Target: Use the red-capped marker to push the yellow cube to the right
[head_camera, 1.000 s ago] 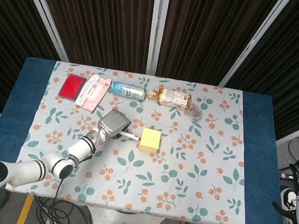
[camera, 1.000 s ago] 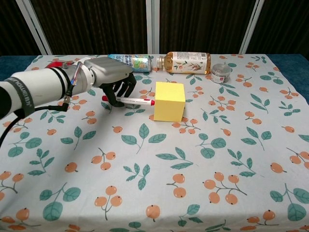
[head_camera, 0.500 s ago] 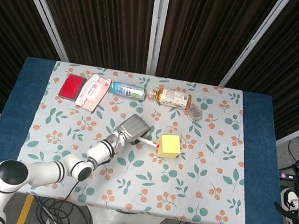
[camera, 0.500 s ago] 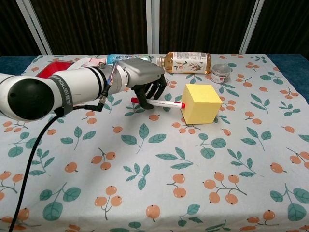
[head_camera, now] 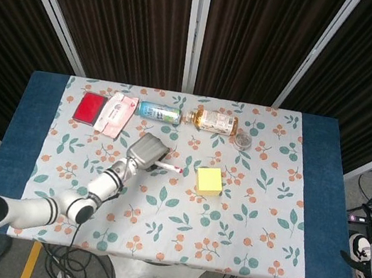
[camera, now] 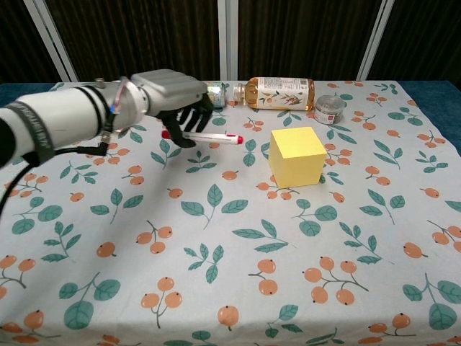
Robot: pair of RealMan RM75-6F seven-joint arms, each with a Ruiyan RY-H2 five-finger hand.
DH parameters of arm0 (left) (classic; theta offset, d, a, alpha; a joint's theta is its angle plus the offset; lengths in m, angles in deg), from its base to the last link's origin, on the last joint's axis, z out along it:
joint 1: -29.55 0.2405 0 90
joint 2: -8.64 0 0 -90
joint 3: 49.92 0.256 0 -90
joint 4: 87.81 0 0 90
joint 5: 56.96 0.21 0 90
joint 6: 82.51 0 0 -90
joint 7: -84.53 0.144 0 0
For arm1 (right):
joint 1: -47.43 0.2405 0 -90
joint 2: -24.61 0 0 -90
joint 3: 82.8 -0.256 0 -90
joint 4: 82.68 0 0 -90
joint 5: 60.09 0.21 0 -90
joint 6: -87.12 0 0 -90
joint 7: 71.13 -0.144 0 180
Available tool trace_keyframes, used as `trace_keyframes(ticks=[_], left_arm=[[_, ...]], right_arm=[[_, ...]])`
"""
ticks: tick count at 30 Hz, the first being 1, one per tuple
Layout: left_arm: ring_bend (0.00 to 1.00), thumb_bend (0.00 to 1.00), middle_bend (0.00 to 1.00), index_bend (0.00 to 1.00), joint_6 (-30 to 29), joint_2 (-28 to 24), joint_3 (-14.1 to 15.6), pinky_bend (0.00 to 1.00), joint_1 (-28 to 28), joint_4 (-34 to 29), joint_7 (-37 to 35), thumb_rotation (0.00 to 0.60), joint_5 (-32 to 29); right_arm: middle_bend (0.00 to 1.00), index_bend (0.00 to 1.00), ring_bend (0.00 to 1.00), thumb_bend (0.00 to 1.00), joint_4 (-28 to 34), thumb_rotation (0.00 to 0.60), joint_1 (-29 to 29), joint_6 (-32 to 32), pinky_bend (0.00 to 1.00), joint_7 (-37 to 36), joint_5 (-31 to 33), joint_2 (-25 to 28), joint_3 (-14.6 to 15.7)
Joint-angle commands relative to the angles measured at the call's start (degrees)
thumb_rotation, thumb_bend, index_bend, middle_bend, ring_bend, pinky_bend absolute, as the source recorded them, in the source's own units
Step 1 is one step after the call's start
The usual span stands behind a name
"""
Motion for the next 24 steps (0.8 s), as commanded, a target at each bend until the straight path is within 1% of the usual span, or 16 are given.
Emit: trace_keyframes(ticks=[1, 6, 9, 13, 14, 16, 17, 18, 19, 21, 24], left_arm=[[0.52, 0.48, 0.67, 0.65, -3.8, -6.1, 3.9, 0.67, 5.3, -5.6, 1.8, 0.6, -0.3], [0.49, 0.48, 0.64, 0.62, -6.3, -10.2, 7.0, 0.65, 9.5, -9.5, 3.2, 0.6, -1.9], [0.47, 0.47, 0.62, 0.61, -7.0, -11.0, 8.4, 0.61, 11.2, -10.6, 3.8, 0.6, -2.9], [0.45, 0.46, 0.6, 0.58, -6.9, -10.7, 9.0, 0.59, 12.1, -11.5, 4.8, 0.6, -4.4], [0.44, 0.46, 0.59, 0.56, -6.9, -10.8, 9.0, 0.58, 12.3, -12.0, 5.1, 0.6, -4.9], [0.38, 0.43, 0.52, 0.46, -7.1, -11.4, 9.1, 0.53, 12.6, -13.4, 6.0, 0.6, -6.3], [0.32, 0.4, 0.45, 0.37, -8.0, -11.8, 8.9, 0.48, 12.9, -14.5, 6.5, 0.6, -6.9], [0.28, 0.39, 0.4, 0.31, -9.0, -12.2, 8.8, 0.45, 13.3, -15.5, 6.7, 0.6, -7.2], [0.26, 0.38, 0.37, 0.27, -10.1, -12.8, 8.7, 0.44, 13.9, -16.6, 6.8, 0.6, -7.2], [0.23, 0.37, 0.31, 0.22, -13.1, -14.5, 8.6, 0.42, 15.4, -19.3, 6.1, 0.6, -6.4], [0.22, 0.36, 0.26, 0.2, -17.5, -18.1, 9.0, 0.42, 18.3, -23.0, 3.2, 0.6, -3.5]], right_arm=[[0.0, 0.0, 0.0, 0.0, -0.2, 0.6, 0.0, 0.0, 0.0, -0.1, -0.1, -0.1, 0.0], [0.0, 0.0, 0.0, 0.0, -0.4, 0.6, 0.2, 0.0, 0.0, -0.4, -0.5, -0.4, 0.0], [0.0, 0.0, 0.0, 0.0, -0.4, 0.6, 0.3, 0.1, 0.0, -0.3, -0.7, -0.4, 0.0], [0.0, 0.0, 0.0, 0.0, -0.1, 0.6, 0.6, 0.1, 0.0, 0.0, -1.1, -0.5, 0.0], [0.0, 0.0, 0.0, 0.0, 0.0, 0.6, 0.7, 0.1, 0.0, 0.1, -1.2, -0.5, 0.0], [0.0, 0.0, 0.0, 0.0, 0.2, 0.6, 0.7, 0.3, 0.0, 0.2, -1.4, -0.4, 0.0], [0.0, 0.0, 0.0, 0.0, 0.2, 0.6, 0.6, 0.4, 0.0, 0.2, -1.3, -0.3, 0.1], [0.0, 0.0, 0.0, 0.0, 0.2, 0.6, 0.5, 0.4, 0.0, 0.1, -1.2, -0.2, 0.1], [0.0, 0.0, 0.0, 0.0, 0.2, 0.6, 0.4, 0.5, 0.0, 0.1, -1.0, -0.1, 0.1], [0.0, 0.0, 0.0, 0.0, 0.0, 0.6, 0.1, 0.4, 0.0, -0.1, -0.4, 0.0, 0.0], [0.0, 0.0, 0.0, 0.0, -0.6, 0.6, 0.0, 0.2, 0.0, -0.9, 0.5, 0.1, -0.2]])
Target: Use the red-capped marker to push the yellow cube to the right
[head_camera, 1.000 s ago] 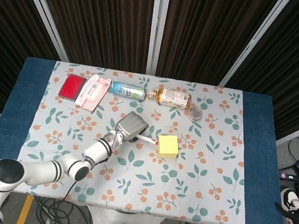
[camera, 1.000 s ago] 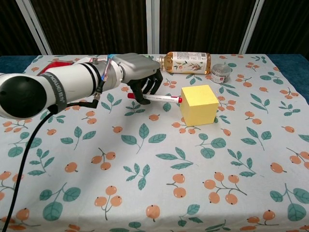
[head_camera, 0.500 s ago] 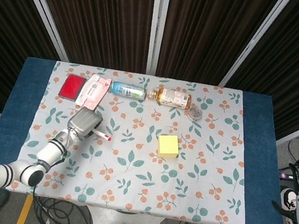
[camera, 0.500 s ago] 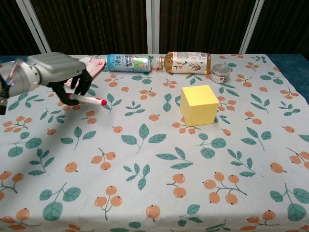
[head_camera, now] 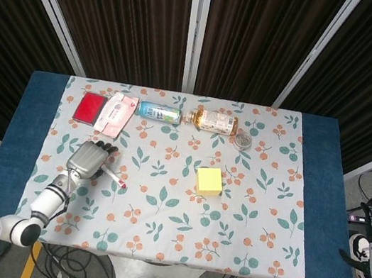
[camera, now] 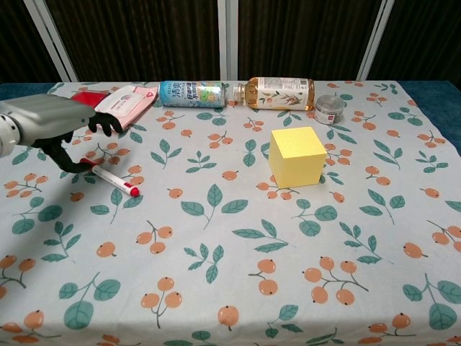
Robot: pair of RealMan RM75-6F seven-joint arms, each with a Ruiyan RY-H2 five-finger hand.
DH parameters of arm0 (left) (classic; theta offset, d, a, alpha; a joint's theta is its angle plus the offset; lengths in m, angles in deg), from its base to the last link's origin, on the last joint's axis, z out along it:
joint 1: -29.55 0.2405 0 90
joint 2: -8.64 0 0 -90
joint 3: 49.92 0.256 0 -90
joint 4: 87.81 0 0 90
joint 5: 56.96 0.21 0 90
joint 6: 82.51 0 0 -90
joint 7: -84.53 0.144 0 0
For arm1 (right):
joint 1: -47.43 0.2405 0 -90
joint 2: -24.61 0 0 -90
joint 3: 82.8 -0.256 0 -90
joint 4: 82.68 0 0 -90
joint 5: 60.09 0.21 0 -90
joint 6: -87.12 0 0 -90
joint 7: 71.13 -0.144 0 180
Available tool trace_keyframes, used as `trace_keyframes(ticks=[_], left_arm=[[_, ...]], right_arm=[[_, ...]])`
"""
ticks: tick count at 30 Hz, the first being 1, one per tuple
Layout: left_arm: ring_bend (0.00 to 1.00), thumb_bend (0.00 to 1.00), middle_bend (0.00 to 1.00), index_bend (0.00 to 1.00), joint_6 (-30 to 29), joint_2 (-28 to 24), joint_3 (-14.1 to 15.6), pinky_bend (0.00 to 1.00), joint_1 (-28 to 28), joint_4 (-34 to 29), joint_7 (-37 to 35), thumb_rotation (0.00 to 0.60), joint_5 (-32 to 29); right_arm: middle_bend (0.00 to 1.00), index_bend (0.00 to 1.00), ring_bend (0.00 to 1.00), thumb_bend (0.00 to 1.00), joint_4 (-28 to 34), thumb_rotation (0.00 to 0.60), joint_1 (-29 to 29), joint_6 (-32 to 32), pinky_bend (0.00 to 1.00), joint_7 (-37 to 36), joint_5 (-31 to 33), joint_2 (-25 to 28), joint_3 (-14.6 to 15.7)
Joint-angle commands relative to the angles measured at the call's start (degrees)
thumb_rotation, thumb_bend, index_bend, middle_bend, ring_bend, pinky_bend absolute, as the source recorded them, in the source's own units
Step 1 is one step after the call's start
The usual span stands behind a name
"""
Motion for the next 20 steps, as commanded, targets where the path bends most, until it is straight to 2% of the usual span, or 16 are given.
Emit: trace_keyframes(ticks=[1, 4, 6, 9, 17, 20], left_arm=[[0.21, 0.36, 0.24, 0.19, -6.4, -5.0, 0.3, 0.42, 4.4, -4.8, -4.1, 0.6, 3.9], [0.17, 0.3, 0.2, 0.19, -12.1, -7.6, 0.4, 0.39, 8.4, -4.7, -9.6, 0.6, 7.7], [0.12, 0.2, 0.15, 0.19, -15.3, -9.0, 0.7, 0.32, 10.7, -3.7, -11.9, 0.6, 9.5], [0.09, 0.11, 0.1, 0.19, -19.1, -11.3, 1.6, 0.27, 14.2, -3.1, -15.3, 0.6, 11.7], [0.09, 0.1, 0.1, 0.19, -27.7, -13.9, 5.0, 0.27, 23.1, -3.5, -18.5, 0.6, 16.5], [0.09, 0.04, 0.11, 0.19, -29.5, -14.5, 5.6, 0.26, 25.5, -5.0, -20.0, 0.6, 17.8]], right_arm=[[0.0, 0.0, 0.0, 0.0, -0.6, 0.6, -0.1, -0.2, 0.0, -0.8, 0.7, 0.0, -0.2], [0.0, 0.0, 0.0, 0.0, -1.5, 0.6, -0.1, -0.5, 0.0, -1.8, 1.1, -0.1, -0.4], [0.0, 0.0, 0.0, 0.0, -2.0, 0.6, -0.1, -0.6, 0.0, -2.1, 1.2, -0.3, -0.4], [0.0, 0.0, 0.0, 0.0, -2.2, 0.6, 0.0, -0.7, 0.0, -2.2, 1.1, -0.3, -0.5], [0.0, 0.0, 0.0, 0.04, -1.1, 0.6, 0.0, 0.3, 0.0, -2.7, -1.1, -0.6, 0.1], [0.0, 0.0, 0.0, 0.06, -0.1, 0.6, 0.1, 0.3, 0.0, -2.3, -1.6, -0.2, 0.3]])
